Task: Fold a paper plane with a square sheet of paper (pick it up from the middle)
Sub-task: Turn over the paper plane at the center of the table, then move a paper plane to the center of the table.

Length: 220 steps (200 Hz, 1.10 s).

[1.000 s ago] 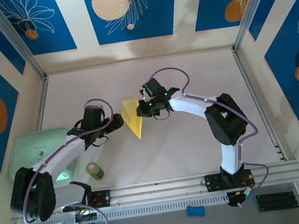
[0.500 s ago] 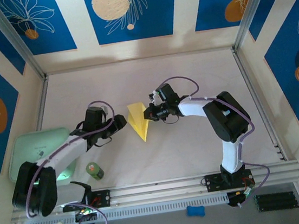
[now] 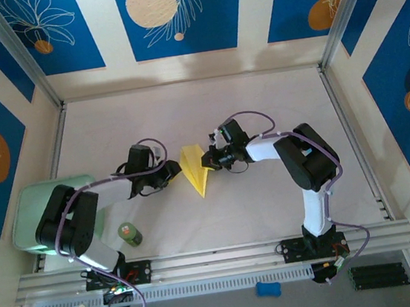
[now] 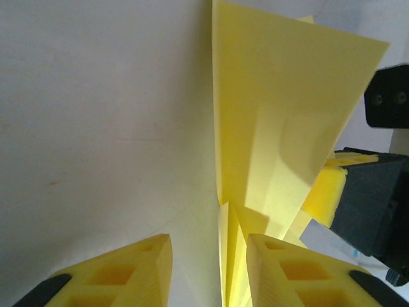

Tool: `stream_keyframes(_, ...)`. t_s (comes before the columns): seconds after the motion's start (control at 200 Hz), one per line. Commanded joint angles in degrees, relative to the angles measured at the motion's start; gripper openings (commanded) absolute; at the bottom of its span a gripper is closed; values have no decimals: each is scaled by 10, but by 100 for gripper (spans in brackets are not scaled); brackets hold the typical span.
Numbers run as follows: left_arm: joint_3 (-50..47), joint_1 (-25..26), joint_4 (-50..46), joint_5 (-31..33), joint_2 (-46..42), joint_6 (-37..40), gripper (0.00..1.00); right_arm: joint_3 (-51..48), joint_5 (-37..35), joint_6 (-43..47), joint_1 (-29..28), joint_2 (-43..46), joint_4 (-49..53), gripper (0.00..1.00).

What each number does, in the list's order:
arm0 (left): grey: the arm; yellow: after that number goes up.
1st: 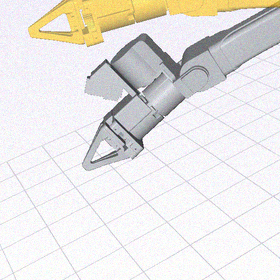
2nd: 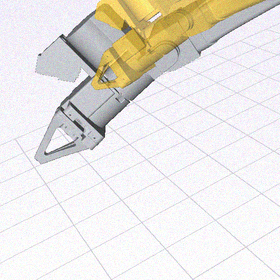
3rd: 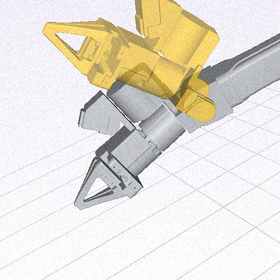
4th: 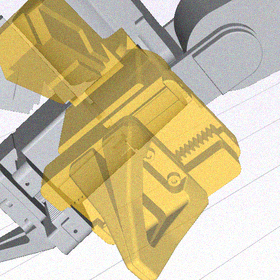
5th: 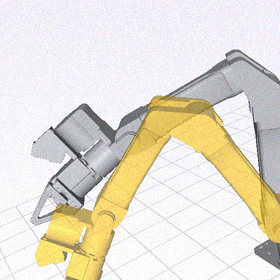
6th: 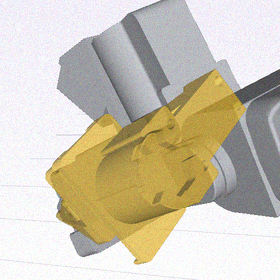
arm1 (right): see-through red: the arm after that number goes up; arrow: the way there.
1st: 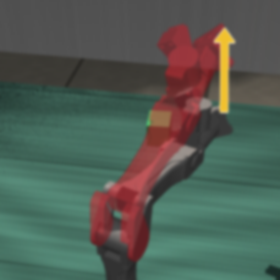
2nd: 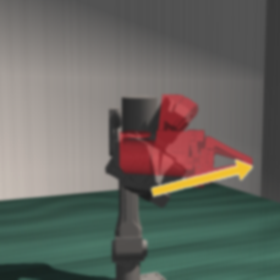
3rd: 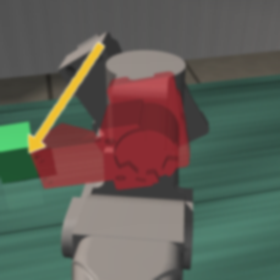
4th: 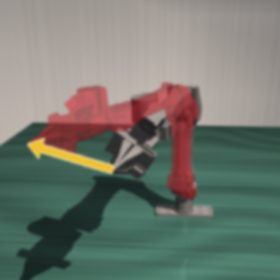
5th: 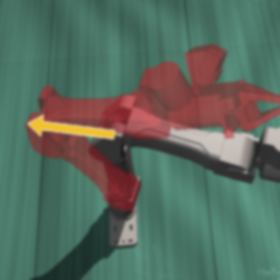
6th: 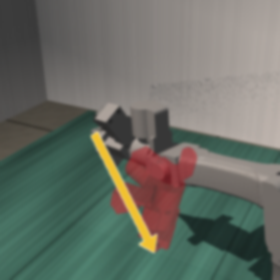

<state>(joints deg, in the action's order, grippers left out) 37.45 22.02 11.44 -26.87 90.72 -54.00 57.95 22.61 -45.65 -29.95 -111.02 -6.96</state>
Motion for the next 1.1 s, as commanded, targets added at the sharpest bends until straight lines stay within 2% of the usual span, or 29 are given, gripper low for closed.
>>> stream_keyframes(0.0,19,2,55,-39,21,-28,35,-4,20,-4,3,-11,-9,0)
stream_keyframes(0.195,31,3,65,-47,56,-31,31,-2,25,-2,4,-15,-7,0)
stream_keyframes(0.345,43,3,58,-49,79,-32,22,-4,29,-3,6,-14,-8,0)
stream_keyframes(0.545,46,3,52,-37,82,-31,3,-5,39,-8,14,-9,-9,11)
stream_keyframes(0.66,49,3,49,-38,80,-26,0,-2,47,-8,19,-12,-7,17)
stream_keyframes(0.76,51,3,43,-39,78,-21,0,0,49,-6,23,-14,-3,18)
stream_keyframes(0.86,53,3,39,-40,77,-19,0,4,49,-2,24,-17,6,17)
stream_keyframes(0.995,50,3,34,-27,68,-19,0,4,27,-3,25,-19,23,5)
stream_keyframes(1.095,39,3,24,1,46,-20,0,-10,10,-13,30,-15,15,2)
